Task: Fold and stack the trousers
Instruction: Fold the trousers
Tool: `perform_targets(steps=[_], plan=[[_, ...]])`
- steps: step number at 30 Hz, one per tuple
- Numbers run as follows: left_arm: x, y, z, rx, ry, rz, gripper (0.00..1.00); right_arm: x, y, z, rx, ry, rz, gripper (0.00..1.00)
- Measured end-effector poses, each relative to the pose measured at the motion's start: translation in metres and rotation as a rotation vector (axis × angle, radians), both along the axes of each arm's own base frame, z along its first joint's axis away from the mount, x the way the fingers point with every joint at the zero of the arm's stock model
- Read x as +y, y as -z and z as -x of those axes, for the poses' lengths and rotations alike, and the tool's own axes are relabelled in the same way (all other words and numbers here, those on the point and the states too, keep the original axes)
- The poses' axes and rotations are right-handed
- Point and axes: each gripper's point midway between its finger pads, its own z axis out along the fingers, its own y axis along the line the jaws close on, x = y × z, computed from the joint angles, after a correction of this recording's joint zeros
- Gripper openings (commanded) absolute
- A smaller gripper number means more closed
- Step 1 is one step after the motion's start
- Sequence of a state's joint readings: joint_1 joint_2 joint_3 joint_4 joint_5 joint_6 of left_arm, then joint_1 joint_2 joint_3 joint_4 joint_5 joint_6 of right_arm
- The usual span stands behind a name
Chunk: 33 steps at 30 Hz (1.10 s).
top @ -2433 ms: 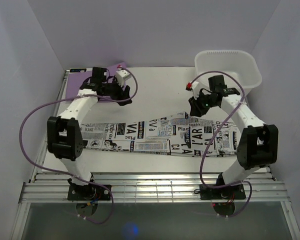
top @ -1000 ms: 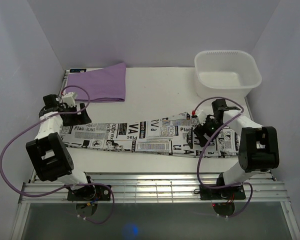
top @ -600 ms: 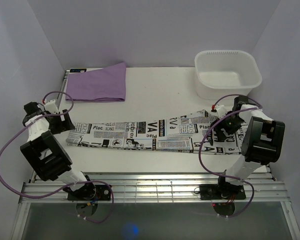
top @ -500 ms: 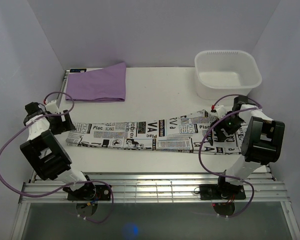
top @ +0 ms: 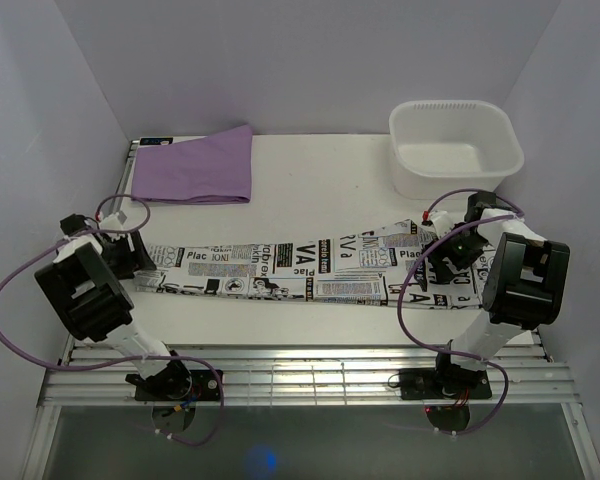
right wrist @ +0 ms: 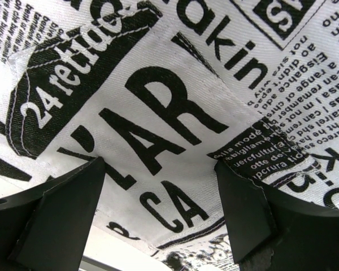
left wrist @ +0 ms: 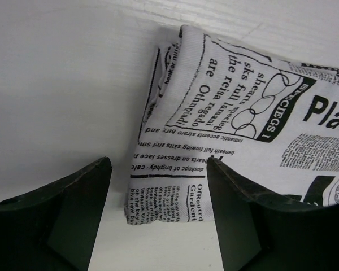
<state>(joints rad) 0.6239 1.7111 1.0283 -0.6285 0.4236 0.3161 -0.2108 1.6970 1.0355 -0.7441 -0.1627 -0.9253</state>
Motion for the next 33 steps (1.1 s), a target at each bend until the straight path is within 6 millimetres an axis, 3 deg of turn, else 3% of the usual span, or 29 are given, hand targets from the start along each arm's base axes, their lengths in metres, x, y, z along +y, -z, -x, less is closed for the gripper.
perform_targets(steps=[5, 9, 10, 11, 17, 23, 27, 30, 33], plan=[[-0.009, 0.002, -0.002, -0.028, 0.014, 0.031, 0.59, 0.000, 0.000, 0.000, 0.011, 0.000, -0.004, 0.85], [-0.013, 0.005, -0.003, -0.022, 0.007, 0.067, 0.27, -0.001, -0.001, -0.001, 0.026, 0.004, -0.007, 0.84], [-0.015, 0.006, -0.004, -0.017, 0.007, 0.082, 0.09, -0.001, -0.002, -0.001, 0.030, 0.005, -0.010, 0.84], [-0.017, 0.006, -0.004, -0.009, 0.004, 0.100, 0.00, 0.000, -0.002, -0.001, 0.033, 0.005, -0.012, 0.84], [-0.006, -0.007, -0.011, 0.029, -0.014, 0.151, 0.00, 0.006, -0.004, 0.000, 0.043, 0.004, -0.040, 0.90], [0.036, -0.058, -0.035, -0.068, -0.031, 0.092, 0.00, 0.038, -0.021, 0.005, 0.085, 0.005, -0.187, 0.97], [0.054, -0.082, -0.045, -0.126, -0.009, 0.034, 0.00, 0.043, -0.049, -0.015, 0.038, 0.017, -0.229, 0.98], [0.048, -0.093, -0.046, -0.149, 0.027, 0.045, 0.00, 0.039, -0.066, -0.029, -0.004, 0.022, -0.233, 0.98], [0.024, -0.107, -0.047, -0.178, 0.093, 0.077, 0.00, 0.030, -0.070, -0.025, 0.008, 0.057, -0.237, 0.98]])
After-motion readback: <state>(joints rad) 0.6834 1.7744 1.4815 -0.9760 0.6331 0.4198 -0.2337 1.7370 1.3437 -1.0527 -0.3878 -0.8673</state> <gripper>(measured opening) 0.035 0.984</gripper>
